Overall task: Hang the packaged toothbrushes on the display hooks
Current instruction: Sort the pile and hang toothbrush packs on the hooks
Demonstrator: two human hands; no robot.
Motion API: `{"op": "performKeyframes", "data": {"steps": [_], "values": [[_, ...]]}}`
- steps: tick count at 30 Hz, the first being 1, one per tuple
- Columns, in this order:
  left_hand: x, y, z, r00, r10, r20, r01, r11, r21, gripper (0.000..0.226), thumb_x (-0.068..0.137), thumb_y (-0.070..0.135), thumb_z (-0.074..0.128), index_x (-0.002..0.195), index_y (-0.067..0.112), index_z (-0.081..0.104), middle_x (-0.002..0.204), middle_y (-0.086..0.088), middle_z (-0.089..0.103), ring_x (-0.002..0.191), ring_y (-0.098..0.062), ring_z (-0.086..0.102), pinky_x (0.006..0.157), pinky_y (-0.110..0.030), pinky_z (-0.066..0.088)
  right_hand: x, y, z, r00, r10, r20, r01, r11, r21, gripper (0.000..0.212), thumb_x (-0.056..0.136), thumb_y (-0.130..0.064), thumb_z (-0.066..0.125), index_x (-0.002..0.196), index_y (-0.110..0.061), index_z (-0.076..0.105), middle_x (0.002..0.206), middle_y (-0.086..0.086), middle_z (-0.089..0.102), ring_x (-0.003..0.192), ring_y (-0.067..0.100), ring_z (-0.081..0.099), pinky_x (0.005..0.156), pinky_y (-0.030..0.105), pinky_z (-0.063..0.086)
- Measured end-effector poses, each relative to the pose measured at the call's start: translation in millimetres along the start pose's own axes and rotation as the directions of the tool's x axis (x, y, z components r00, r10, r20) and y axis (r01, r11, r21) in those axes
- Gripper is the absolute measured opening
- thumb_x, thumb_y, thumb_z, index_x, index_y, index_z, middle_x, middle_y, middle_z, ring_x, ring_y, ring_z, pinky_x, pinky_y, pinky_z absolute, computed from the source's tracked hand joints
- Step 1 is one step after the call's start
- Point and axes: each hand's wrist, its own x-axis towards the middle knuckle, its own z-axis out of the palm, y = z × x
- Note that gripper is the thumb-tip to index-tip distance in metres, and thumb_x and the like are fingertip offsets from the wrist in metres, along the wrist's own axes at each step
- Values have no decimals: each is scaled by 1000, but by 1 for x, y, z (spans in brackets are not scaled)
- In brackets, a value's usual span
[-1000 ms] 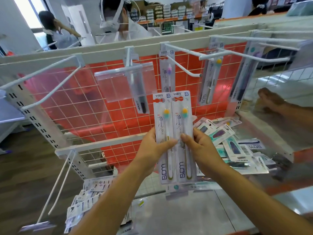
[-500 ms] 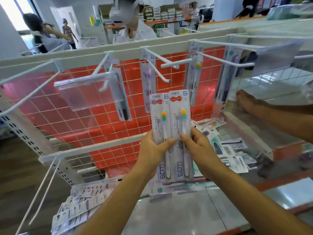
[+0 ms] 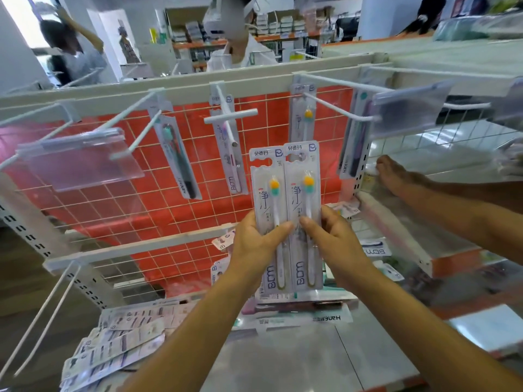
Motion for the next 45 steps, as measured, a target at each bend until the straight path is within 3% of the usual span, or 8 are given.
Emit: {"op": "performKeyframes", "data": {"steps": [7, 11, 19, 24, 27, 32, 40, 45], "values": [[2, 6, 21, 999, -15, -37, 13, 999, -38, 27, 87, 9, 69, 113, 16, 62, 100, -3, 74, 88, -18, 73, 73, -33, 61, 2, -5, -17, 997, -76, 1, 76, 997, 4, 19, 94, -10, 57, 106, -23, 62, 105, 4, 70, 99, 20, 68, 88, 44, 56], [1, 10, 28, 999, 13, -43, -15, 999, -46, 27, 88, 10, 68, 113, 16, 62, 102, -3, 75, 91, -19, 73, 77, -37, 61, 2, -12, -23, 990, -141, 15, 141, 990, -10, 20, 93, -8, 57, 104, -25, 60, 102, -2, 70, 96, 13, 68, 83, 36, 58], [-2, 21, 40, 991, 118, -59, -122, 990, -74, 29, 85, 6, 69, 113, 5, 63, 103, -9, 74, 93, -23, 72, 75, -36, 60, 1, -21, -33, 953, -302, -8, 301, 952, -48, 12, 93, -4, 58, 98, -14, 60, 91, 6, 69, 84, 19, 69, 72, 36, 60], [-3, 27, 46, 985, 165, -57, -168, 985, -49, 26, 85, 7, 68, 111, 9, 65, 102, -5, 75, 94, -20, 72, 75, -33, 60, 1, -28, -37, 932, -362, -9, 362, 932, -29, 21, 92, -3, 58, 97, -23, 58, 92, -1, 69, 84, 16, 69, 69, 28, 59], [-2, 29, 49, 982, 175, -69, -178, 984, -32, 32, 84, 10, 69, 115, 7, 63, 104, -6, 74, 95, -20, 72, 76, -36, 60, 3, -29, -38, 927, -375, -11, 374, 927, -29, 12, 93, -9, 58, 101, -18, 58, 92, 0, 69, 86, 18, 69, 70, 30, 60], [0, 28, 52, 980, 175, -91, -177, 984, -19, 28, 85, 7, 69, 113, 7, 64, 103, -7, 75, 94, -21, 72, 79, -39, 60, 6, -33, -41, 925, -379, -14, 379, 925, 29, 14, 92, -4, 57, 96, -18, 55, 89, -14, 69, 86, 9, 69, 69, 19, 56], [5, 28, 50, 980, 158, -122, -157, 987, 19, 38, 69, 29, 72, 103, 13, 66, 94, 0, 76, 88, -17, 73, 79, -35, 60, 4, -33, -43, 893, -444, -72, 442, 896, -43, 11, 87, -18, 57, 95, -25, 54, 84, -16, 67, 74, 8, 66, 62, 20, 55], [10, 25, 50, 980, 143, -136, -138, 989, 45, 27, 77, 21, 74, 102, 14, 66, 93, -2, 76, 88, -16, 72, 78, -33, 60, 7, -32, -46, 896, -433, -94, 431, 901, -42, 8, 88, -20, 57, 93, -25, 54, 88, -8, 68, 79, 16, 67, 64, 27, 58]]}}
